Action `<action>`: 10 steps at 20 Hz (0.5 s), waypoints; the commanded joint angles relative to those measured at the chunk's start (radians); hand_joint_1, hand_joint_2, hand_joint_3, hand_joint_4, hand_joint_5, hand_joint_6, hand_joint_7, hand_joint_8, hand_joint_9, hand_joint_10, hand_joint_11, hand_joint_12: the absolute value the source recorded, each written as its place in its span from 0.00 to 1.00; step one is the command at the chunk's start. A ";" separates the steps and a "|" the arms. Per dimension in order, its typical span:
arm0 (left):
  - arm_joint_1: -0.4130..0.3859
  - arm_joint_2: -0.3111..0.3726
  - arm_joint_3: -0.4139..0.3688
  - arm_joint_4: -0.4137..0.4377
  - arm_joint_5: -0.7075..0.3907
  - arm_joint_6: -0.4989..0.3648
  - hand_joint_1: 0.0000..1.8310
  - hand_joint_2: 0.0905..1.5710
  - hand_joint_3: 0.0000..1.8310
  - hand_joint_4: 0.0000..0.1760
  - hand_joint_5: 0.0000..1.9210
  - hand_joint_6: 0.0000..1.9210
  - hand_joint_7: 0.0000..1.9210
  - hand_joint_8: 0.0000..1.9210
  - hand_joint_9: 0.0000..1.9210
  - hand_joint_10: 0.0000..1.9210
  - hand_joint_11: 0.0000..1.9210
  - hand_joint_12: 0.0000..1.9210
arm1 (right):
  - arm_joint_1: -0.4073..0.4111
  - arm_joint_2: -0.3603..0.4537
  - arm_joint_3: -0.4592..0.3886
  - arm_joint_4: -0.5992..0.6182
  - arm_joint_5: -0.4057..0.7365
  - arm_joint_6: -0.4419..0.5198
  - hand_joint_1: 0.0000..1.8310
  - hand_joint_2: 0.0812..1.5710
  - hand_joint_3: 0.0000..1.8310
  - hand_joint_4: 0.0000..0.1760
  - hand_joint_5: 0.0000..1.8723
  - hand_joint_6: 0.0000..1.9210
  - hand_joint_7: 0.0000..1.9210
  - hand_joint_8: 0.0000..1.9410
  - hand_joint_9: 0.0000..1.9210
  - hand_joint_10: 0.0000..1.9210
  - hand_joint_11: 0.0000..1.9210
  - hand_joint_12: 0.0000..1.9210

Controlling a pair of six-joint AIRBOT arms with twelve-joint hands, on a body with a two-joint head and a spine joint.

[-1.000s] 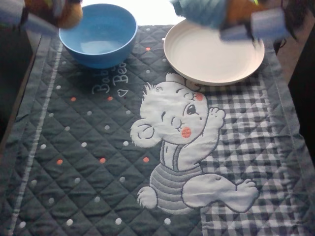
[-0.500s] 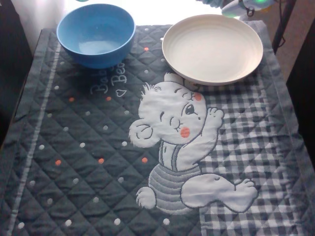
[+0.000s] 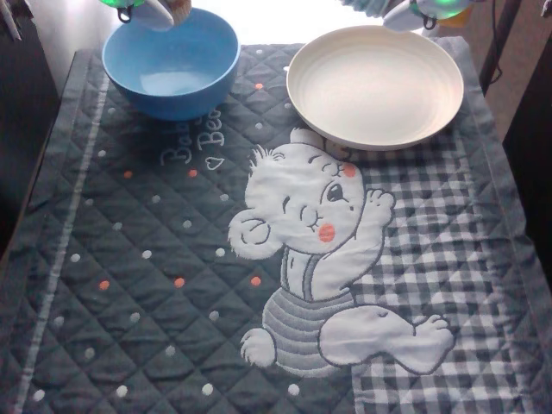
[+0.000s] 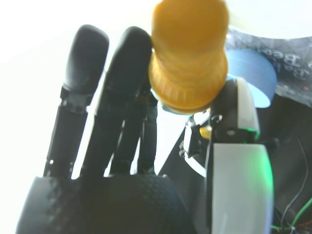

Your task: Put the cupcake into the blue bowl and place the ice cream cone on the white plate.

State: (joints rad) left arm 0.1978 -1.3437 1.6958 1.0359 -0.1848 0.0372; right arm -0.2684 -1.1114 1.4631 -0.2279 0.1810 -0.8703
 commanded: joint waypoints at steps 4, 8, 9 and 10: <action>0.015 -0.016 0.027 -0.015 -0.035 -0.002 0.76 0.64 0.00 0.00 0.54 0.40 0.61 0.28 0.59 0.48 0.51 0.43 | 0.006 0.002 0.001 0.011 0.115 -0.003 0.64 0.68 0.00 0.00 0.54 0.47 0.77 0.00 0.86 0.06 0.69 0.53; 0.019 -0.018 0.027 -0.015 -0.036 -0.004 0.76 0.64 0.00 0.00 0.54 0.40 0.60 0.30 0.59 0.50 0.50 0.47 | 0.000 0.001 0.000 0.012 0.115 -0.003 0.64 0.68 0.00 0.00 0.54 0.47 0.77 0.00 0.86 0.05 0.70 0.52; 0.021 -0.018 0.027 -0.015 -0.036 -0.004 0.76 0.64 0.00 0.00 0.54 0.40 0.60 0.30 0.59 0.50 0.50 0.47 | -0.004 0.001 -0.001 0.012 0.115 -0.003 0.64 0.69 0.00 0.00 0.54 0.48 0.76 0.00 0.86 0.05 0.69 0.52; 0.022 -0.018 0.027 -0.015 -0.036 -0.004 0.76 0.65 0.00 0.00 0.52 0.43 0.60 0.31 0.59 0.49 0.50 0.45 | -0.007 0.001 -0.001 0.013 0.115 -0.003 0.63 0.69 0.00 0.00 0.53 0.49 0.77 0.00 0.86 0.05 0.70 0.53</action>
State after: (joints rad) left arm 0.2295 -1.3609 1.7210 1.0351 -0.1654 0.0345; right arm -0.2874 -1.1130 1.4628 -0.2245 0.1806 -0.8707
